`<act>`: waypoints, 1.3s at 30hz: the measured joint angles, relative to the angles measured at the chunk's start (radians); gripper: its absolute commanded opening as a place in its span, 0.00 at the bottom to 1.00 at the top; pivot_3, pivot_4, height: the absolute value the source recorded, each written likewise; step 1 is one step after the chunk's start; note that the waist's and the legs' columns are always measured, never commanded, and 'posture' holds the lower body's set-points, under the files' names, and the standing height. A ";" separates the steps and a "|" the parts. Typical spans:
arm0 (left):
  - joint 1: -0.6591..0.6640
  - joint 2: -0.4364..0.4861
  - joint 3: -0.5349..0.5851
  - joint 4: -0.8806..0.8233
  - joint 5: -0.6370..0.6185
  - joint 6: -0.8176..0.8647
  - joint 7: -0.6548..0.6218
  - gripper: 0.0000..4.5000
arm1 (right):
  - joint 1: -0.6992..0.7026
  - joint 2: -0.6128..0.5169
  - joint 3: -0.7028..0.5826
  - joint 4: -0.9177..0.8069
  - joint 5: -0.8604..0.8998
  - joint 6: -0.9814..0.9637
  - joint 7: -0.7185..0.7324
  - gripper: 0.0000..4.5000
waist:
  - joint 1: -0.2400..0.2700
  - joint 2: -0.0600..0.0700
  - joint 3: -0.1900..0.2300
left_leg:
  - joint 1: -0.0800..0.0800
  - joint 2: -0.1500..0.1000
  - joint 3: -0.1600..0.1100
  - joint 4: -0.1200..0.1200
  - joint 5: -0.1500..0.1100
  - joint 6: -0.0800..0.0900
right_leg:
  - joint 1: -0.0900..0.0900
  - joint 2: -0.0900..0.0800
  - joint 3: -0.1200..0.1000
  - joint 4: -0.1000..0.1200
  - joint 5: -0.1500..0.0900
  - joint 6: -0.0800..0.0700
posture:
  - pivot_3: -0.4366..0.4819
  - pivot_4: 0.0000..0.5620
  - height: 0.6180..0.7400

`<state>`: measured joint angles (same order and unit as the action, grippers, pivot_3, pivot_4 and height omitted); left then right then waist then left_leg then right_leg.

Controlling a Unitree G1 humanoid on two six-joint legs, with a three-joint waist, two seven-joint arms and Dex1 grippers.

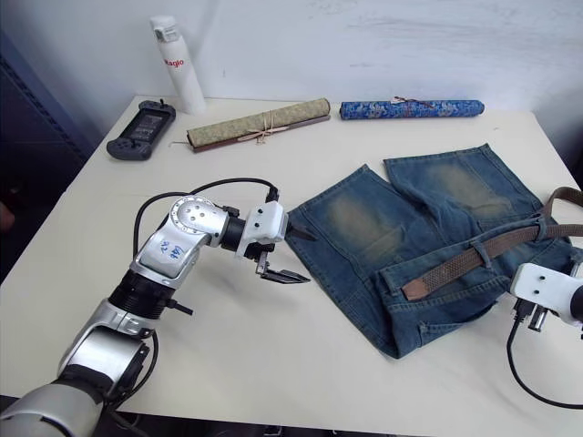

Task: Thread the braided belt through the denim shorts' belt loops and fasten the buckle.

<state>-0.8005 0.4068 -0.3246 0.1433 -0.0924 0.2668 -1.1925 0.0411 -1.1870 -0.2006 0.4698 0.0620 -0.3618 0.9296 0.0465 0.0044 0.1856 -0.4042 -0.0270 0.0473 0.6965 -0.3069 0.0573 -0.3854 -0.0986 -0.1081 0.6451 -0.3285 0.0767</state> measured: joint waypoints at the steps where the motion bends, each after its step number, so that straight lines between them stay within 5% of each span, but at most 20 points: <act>1: 0.000 -0.001 0.000 -0.003 0.000 0.003 0.002 1.00 | 0.025 0.000 -0.015 -0.029 0.013 0.019 0.008 0.56 | 0.000 0.000 0.000 | 0.000 0.000 0.000 0.000 0.000 0.000 | 0.000 0.000 0.000 0.000 0.000 0.000 | 0.48 0.27 0.56; 5: 0.000 -0.018 0.000 -0.012 0.000 0.006 0.012 1.00 | 0.136 -0.006 -0.145 -0.185 0.040 0.103 0.023 0.99 | 0.001 0.001 0.000 | 0.000 0.000 0.000 0.000 0.000 -0.001 | 0.000 0.000 0.000 0.000 0.000 0.000 | 0.48 0.27 0.56; 12: -0.009 -0.050 0.000 -0.010 -0.001 0.004 0.023 1.00 | 0.187 0.021 -0.482 -0.525 0.211 0.538 0.043 0.99 | 0.003 0.003 0.001 | 0.000 0.001 -0.002 0.000 -0.001 -0.002 | 0.001 0.001 -0.001 0.000 0.000 0.000 | 0.48 0.27 0.56; 16: -0.012 -0.059 0.003 -0.011 -0.001 0.001 0.058 1.00 | 0.134 0.256 -0.582 -0.829 0.693 1.068 -0.213 0.99 | 0.004 0.002 0.001 | 0.000 0.002 -0.008 0.001 -0.001 -0.003 | 0.003 0.000 -0.003 -0.003 0.000 0.000 | 0.48 0.27 0.56; 19: -0.012 -0.065 0.005 -0.013 -0.001 0.000 0.088 1.00 | 0.128 0.316 -0.611 -0.883 1.087 1.335 -0.455 0.99 | 0.008 0.004 0.000 | -0.001 0.000 -0.008 0.001 -0.002 -0.002 | 0.003 -0.001 -0.003 -0.002 0.000 0.000 | 0.48 0.27 0.56; 23: -0.010 -0.062 0.009 -0.016 -0.001 0.003 0.107 1.00 | 0.220 0.390 -0.624 -0.815 1.574 1.386 -0.793 0.99 | 0.009 0.004 0.001 | -0.001 0.000 -0.009 0.001 -0.002 -0.001 | 0.004 -0.001 -0.003 -0.004 0.000 0.000 | 0.48 0.27 0.56; 27: -0.004 -0.055 0.010 -0.027 -0.001 0.009 0.118 1.00 | 0.246 0.462 -0.583 -0.719 1.814 1.320 -1.003 0.99 | 0.003 0.004 0.000 | 0.000 0.000 -0.007 0.001 -0.002 0.001 | 0.004 -0.001 -0.002 -0.002 0.000 0.000 | 0.48 0.27 0.56; 39: 0.028 -0.041 0.010 -0.073 0.000 0.046 0.156 1.00 | 0.111 0.575 -0.481 -0.531 1.878 1.227 -1.124 0.99 | -0.003 0.006 -0.001 | 0.000 0.000 -0.007 0.001 -0.003 0.002 | 0.004 0.000 -0.001 -0.002 0.000 0.000 | 0.48 0.27 0.56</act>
<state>-0.7728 0.3660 -0.3148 0.0704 -0.0929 0.3129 -1.0366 0.1517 -0.6119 -0.6819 -0.0611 1.9404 0.8657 -0.1943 0.0438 0.0107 0.1849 -0.4046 -0.0269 0.0404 0.6977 -0.3097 0.0597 -0.3815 -0.0988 -0.1093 0.6427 -0.3285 0.0765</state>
